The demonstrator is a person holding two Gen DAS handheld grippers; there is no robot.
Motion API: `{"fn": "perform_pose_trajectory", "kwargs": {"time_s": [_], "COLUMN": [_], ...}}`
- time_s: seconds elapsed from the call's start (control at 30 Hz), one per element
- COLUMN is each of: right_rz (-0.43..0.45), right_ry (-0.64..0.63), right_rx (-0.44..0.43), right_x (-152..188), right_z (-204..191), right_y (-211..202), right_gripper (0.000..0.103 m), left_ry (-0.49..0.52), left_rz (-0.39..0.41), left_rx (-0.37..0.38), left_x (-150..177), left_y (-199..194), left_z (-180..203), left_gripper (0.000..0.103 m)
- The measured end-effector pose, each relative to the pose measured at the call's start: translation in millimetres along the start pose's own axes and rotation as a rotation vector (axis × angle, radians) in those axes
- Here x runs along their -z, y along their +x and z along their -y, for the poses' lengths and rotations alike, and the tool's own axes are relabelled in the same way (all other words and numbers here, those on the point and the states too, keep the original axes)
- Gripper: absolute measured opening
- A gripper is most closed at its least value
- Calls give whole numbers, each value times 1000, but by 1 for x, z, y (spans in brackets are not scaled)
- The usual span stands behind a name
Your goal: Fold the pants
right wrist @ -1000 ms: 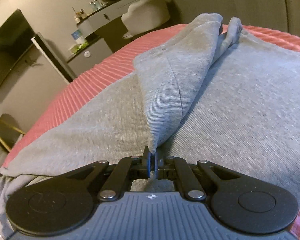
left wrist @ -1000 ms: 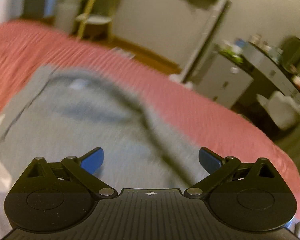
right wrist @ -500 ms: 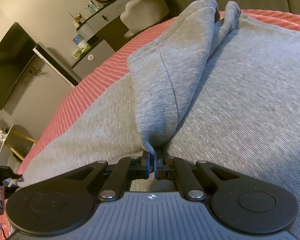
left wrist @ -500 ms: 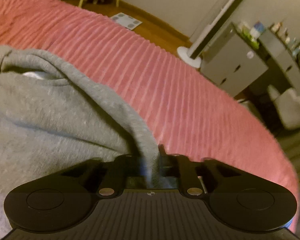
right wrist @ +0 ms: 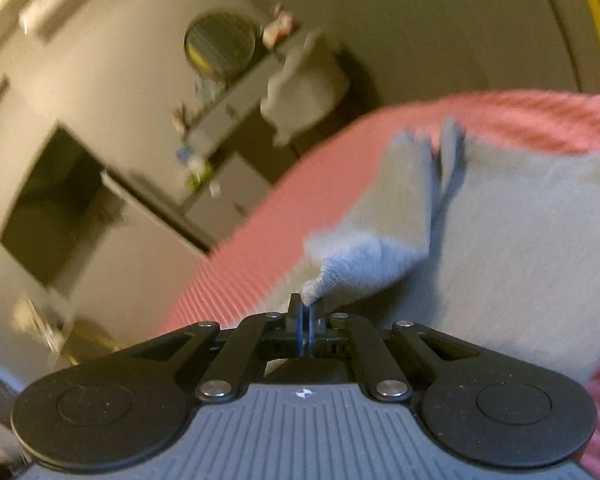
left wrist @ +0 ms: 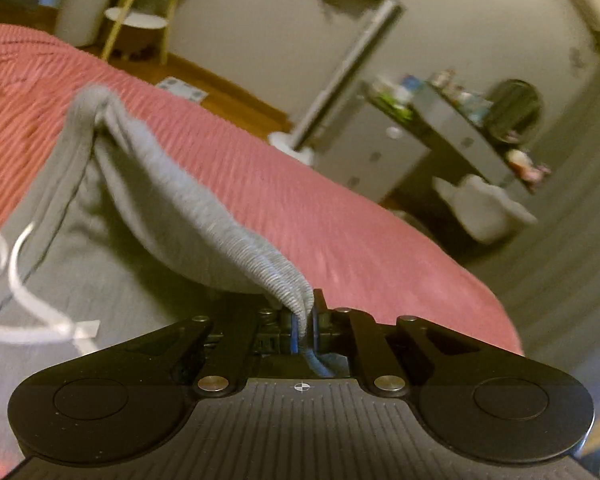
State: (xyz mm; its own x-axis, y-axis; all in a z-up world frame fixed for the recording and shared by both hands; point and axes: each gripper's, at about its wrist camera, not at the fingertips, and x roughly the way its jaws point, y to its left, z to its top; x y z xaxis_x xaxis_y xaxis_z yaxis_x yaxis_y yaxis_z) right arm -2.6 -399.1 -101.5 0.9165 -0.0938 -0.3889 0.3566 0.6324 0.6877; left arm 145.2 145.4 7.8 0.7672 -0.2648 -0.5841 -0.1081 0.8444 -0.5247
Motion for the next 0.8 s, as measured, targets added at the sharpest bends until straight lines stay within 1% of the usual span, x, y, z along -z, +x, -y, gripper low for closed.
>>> {"fn": "perform_pose_trajectory", "kwargs": {"time_s": [0.07,0.1,0.13,0.17,0.2,0.23,0.27,0.3,0.33,0.37,0.43,0.47,0.5,0.53,0.57,0.63,0.67,0.73,0.8], "right_rz": [14,8,-7,-30,-67,-111,-138,-172,-186,-185,-173,-157,-145,-143,-148,-166,-172,-166,-138], "right_ry": [7,-26,-73,-114,-148,-179,-199,-226,-246,-255,-260,-259,-261,-258,-250,-230,-223,-231,-241], "right_rx": [1,33,73,129,193,257,299,350,378,380,383,372,361,359,362,377,382,383,369], "right_x": [-7,-6,-1,6,16,27,36,46,51,53,53,52,50,50,49,52,54,56,54], "right_z": [3,4,4,4,7,11,17,23,26,28,24,21,18,20,21,26,29,27,21], "right_y": [-22,-33,-39,-41,-41,-37,-32,-24,-19,-16,-18,-22,-25,-28,-27,-22,-19,-17,-23], "right_gripper": [2,2,2,2,2,2,2,2,2,2,2,2,2,2,2,3,3,3,2], "left_ry": [17,23,21,-2,-31,-43,-47,-48,-40,-36,-36,-29,-32,-42,-73,-145,-179,-225,-211], "left_rz": [-28,-52,-71,-93,-144,-176,-195,-193,-173,-161,-116,-78,-37,-9,-5,-32,-45,-64,-44], "left_rx": [15,8,-2,-22,-62,-89,-120,-128,-120,-121,-152,-185,-214,-229,-232,-192,-180,-173,-158], "left_x": [30,47,63,79,97,109,121,126,127,123,112,104,97,92,86,84,84,85,86], "left_y": [-18,-21,-22,-18,-10,-2,5,8,6,3,-7,-12,-14,-18,-17,-14,-11,-12,-22], "left_z": [-10,-18,-26,-38,-49,-57,-63,-67,-67,-67,-69,-71,-76,-80,-88,-100,-107,-117,-115], "left_gripper": [8,9,9,10,10,10,12,14,16,20,34,53,61,61,58,40,20,15,12]}}
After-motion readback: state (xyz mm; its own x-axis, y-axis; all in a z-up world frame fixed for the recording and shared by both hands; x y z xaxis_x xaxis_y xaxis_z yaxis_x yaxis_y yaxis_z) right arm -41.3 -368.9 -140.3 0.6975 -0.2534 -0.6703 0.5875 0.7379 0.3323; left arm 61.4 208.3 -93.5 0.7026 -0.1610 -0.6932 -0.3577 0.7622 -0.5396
